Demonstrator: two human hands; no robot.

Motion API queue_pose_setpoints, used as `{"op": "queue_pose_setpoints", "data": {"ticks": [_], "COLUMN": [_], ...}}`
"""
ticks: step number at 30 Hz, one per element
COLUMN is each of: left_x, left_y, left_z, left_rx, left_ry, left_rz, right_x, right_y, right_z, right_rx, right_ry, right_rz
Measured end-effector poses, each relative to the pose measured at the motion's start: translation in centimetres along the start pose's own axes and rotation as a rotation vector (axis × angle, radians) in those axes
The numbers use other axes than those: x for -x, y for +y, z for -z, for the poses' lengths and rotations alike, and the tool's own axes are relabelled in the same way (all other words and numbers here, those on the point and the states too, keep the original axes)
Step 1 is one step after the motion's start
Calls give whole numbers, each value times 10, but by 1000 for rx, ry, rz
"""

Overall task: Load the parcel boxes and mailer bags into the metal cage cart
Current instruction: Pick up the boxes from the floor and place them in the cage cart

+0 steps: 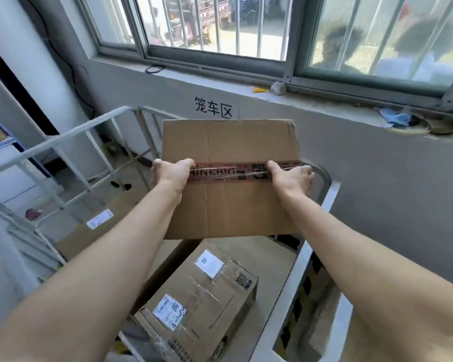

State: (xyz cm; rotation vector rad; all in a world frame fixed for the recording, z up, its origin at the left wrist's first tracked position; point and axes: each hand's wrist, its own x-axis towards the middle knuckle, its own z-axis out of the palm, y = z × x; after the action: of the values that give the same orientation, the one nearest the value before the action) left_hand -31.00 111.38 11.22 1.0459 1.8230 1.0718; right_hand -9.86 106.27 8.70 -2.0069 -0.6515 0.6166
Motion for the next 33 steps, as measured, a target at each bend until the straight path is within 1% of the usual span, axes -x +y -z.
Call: {"op": "queue_pose_setpoints", "data": {"ticks": [2,6,9,11,16,20,24,26,30,33], "left_x": [-27,-92,-157,-184,-200,-203,-208,-213,-224,-230], "left_y": [-11,-41,-84,-107,-134,-147,-177,-202,-248,-267], "left_z": [-17,-51,-83,-101,-134,-165,-193,-208,-225,-233], "left_rx": [-55,-107,-136,-150,-247,-354,-390,-403,-454,-481], "left_ry": [-74,-318,-432,-482,-609,-703,-832,-868,-846,-866], "left_rz": [-14,18,39,40,-8,-53,-45,-42,-62,-80], "right_x": [-13,-28,-35,-42,-51,-70,-79,-82,-89,-93], "right_y": [15,48,68,86,136,185,236,261,295,311], "right_z": [-15,-55,-85,-105,-135,-147,-157,-165,-188,-202], "right_rx": [2,20,25,15,-16,-138,-252,-240,-153,-79], "right_ry": [38,131,188,213,257,265,231,230,219,216], "right_rz": [-44,-174,-250,-281,-403,-519,-617,-634,-612,-608]}}
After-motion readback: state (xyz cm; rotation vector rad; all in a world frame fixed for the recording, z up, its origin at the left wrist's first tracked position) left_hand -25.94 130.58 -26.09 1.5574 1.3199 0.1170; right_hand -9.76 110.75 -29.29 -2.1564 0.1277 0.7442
